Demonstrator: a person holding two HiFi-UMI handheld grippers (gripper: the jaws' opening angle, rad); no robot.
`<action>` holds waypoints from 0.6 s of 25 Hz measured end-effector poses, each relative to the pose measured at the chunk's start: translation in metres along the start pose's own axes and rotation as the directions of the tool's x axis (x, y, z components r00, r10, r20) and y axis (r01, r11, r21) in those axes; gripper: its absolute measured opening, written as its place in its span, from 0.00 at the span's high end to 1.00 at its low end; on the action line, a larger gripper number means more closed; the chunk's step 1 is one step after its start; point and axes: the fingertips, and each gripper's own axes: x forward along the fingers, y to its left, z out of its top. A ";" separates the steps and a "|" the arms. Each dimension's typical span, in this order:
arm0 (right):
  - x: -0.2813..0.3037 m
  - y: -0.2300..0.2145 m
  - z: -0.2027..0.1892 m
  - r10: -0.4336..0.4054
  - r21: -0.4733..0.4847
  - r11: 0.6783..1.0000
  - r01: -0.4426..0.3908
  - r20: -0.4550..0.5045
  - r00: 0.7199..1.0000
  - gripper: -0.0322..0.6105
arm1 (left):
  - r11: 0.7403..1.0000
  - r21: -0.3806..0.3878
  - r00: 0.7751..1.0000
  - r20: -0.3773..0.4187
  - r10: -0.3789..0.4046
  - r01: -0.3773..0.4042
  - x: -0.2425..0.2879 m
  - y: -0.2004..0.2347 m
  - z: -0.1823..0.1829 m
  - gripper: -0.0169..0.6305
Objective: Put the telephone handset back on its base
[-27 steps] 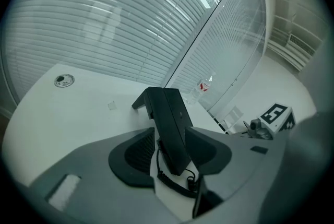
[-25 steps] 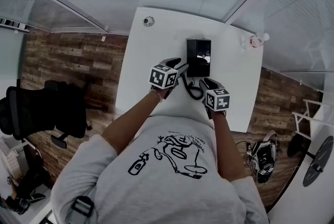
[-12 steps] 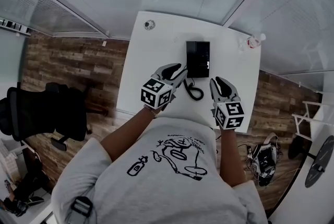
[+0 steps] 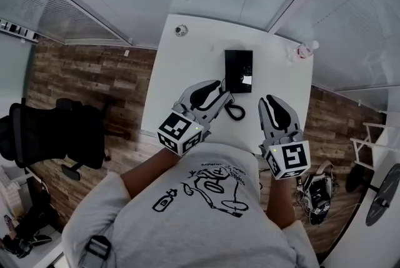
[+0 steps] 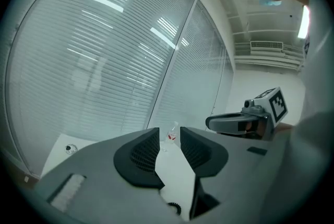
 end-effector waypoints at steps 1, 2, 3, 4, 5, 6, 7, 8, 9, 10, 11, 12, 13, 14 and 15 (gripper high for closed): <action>-0.004 0.002 0.009 -0.003 -0.010 1.000 0.003 0.016 1.000 0.86 | 1.000 0.007 1.000 0.015 0.001 -0.001 -0.003 -0.004 0.007 0.78; -0.009 0.004 0.017 -0.007 -0.019 1.000 0.008 0.030 1.000 0.86 | 1.000 0.021 1.000 0.028 0.002 -0.002 -0.006 -0.008 0.014 0.78; -0.013 0.005 0.024 -0.012 -0.027 1.000 0.013 0.042 0.999 0.86 | 0.999 0.037 0.999 0.041 0.001 -0.003 -0.009 -0.012 0.020 0.78; -0.017 0.006 0.029 -0.016 -0.033 0.999 0.018 0.051 0.999 0.86 | 0.999 0.054 0.999 0.051 0.000 -0.002 -0.012 -0.017 0.025 0.78; -0.021 0.007 0.034 -0.020 -0.038 0.999 0.022 0.057 0.998 0.86 | 0.998 0.069 0.998 0.060 -0.004 0.000 -0.015 -0.022 0.029 0.78; -0.025 0.008 0.037 -0.023 -0.043 0.999 0.026 0.063 0.998 0.86 | 0.997 0.079 0.998 0.067 -0.008 0.003 -0.018 -0.026 0.032 0.78; -0.029 0.009 0.040 -0.026 -0.046 0.999 0.029 0.067 0.997 0.86 | 0.996 0.085 0.997 0.074 -0.013 0.007 -0.020 -0.030 0.035 0.78; -0.032 0.010 0.042 -0.029 -0.050 0.998 0.032 0.071 0.997 0.86 | 0.996 0.086 0.997 0.079 -0.019 0.012 -0.022 -0.033 0.037 0.78; -0.036 0.011 0.045 -0.032 -0.053 0.998 0.036 0.077 0.997 0.86 | 0.996 0.085 0.996 0.084 -0.024 0.016 -0.024 -0.035 0.040 0.78; -0.039 0.011 0.049 -0.035 -0.055 0.998 0.039 0.084 0.996 0.86 | 0.996 0.086 0.996 0.089 -0.025 0.017 -0.026 -0.036 0.044 0.78; -0.042 0.012 0.052 -0.037 -0.056 0.998 0.042 0.091 0.995 0.86 | 0.996 0.090 0.995 0.096 -0.024 0.015 -0.027 -0.035 0.048 0.78; -0.044 0.013 0.055 -0.039 -0.057 0.997 0.044 0.096 0.995 0.86 | 0.995 0.096 0.994 0.102 -0.022 0.012 -0.029 -0.035 0.052 0.78; -0.046 0.015 0.057 -0.039 -0.059 0.997 0.045 0.099 0.994 0.86 | 0.995 0.102 0.994 0.108 -0.022 0.011 -0.030 -0.035 0.055 0.78; -0.048 0.016 0.058 -0.038 -0.063 0.997 0.044 0.098 0.994 0.87 | 0.994 0.108 0.993 0.112 -0.024 0.012 -0.031 -0.036 0.057 0.78; -0.049 0.017 0.059 -0.038 -0.068 0.997 0.044 0.098 0.995 0.87 | 0.994 0.112 0.993 0.114 -0.029 0.016 -0.031 -0.038 0.059 0.78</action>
